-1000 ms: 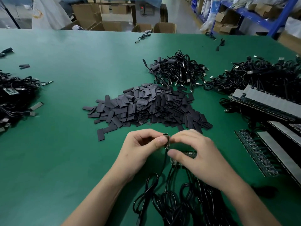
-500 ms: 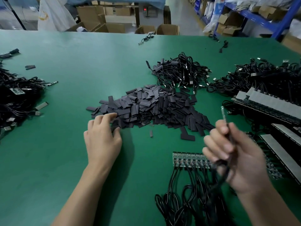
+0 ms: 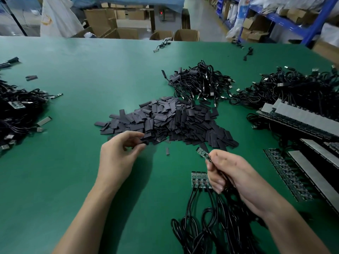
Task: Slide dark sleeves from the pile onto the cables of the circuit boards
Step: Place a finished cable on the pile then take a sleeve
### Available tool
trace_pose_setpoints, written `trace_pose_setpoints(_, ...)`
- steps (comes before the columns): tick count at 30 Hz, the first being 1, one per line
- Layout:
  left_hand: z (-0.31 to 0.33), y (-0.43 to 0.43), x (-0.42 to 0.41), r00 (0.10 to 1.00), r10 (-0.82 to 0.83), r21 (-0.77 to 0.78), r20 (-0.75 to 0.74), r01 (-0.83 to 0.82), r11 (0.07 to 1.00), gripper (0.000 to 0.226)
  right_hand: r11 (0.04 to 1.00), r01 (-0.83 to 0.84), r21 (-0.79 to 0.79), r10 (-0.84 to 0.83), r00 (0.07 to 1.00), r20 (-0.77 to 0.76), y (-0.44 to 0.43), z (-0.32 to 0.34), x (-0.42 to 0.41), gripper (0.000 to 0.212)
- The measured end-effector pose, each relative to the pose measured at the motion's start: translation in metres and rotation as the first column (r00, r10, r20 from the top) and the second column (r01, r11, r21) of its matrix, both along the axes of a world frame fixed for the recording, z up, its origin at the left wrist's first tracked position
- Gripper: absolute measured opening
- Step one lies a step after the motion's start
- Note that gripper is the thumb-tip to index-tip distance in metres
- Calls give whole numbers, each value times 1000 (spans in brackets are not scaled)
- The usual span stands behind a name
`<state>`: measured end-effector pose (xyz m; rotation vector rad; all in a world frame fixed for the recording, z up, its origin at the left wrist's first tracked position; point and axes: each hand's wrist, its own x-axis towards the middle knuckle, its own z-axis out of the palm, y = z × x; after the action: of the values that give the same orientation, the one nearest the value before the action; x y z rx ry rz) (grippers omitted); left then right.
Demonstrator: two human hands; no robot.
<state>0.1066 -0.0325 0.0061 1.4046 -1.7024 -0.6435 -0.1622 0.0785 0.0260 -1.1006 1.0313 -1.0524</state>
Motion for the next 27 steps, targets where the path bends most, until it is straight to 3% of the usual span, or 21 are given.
trace_pose_setpoints(2, 6, 9, -13, 952, -174, 117, -251, 209, 971, 25, 1000, 16, -12, -16, 999, -38, 0, -1, 5, 33)
trace_pose_setpoints(5, 8, 29, -36, 761, -346, 177, -548, 510, 842, 23, 999, 41, -26, -44, 993, -111, -1, -5, 11, 26)
trace_pose_setpoints(8, 4, 40, -50, 669, -426, 169, -609, 634, 754, 25, 999, 35, -40, -42, 983, -177, -1, -9, 14, 20)
trace_pose_setpoints(12, -1, 44, -57, 662, -431, 172, -613, 645, 745, 35, 997, 64, -37, -70, 982, -175, -3, -13, 15, 23)
trace_pose_setpoints(17, -6, 47, -62, 715, -424, 159, -556, 593, 790, 36, 991, 132, -28, -135, 974, -184, -3, -16, 16, 21)
trace_pose_setpoints(21, -8, 49, -62, 884, -396, -26, -248, 403, 915, 40, 966, 256, -42, -259, 949, -178, -4, -17, 17, 21)
trace_pose_setpoints(24, -6, 50, -61, 915, -403, -188, -29, 391, 901, 34, 955, 289, -66, -296, 933, -206, -4, -17, 17, 20)
trace_pose_setpoints(27, -7, 50, -61, 916, -399, -252, 48, 397, 882, 29, 961, 269, -69, -277, 938, -208, -4, -17, 19, 19)
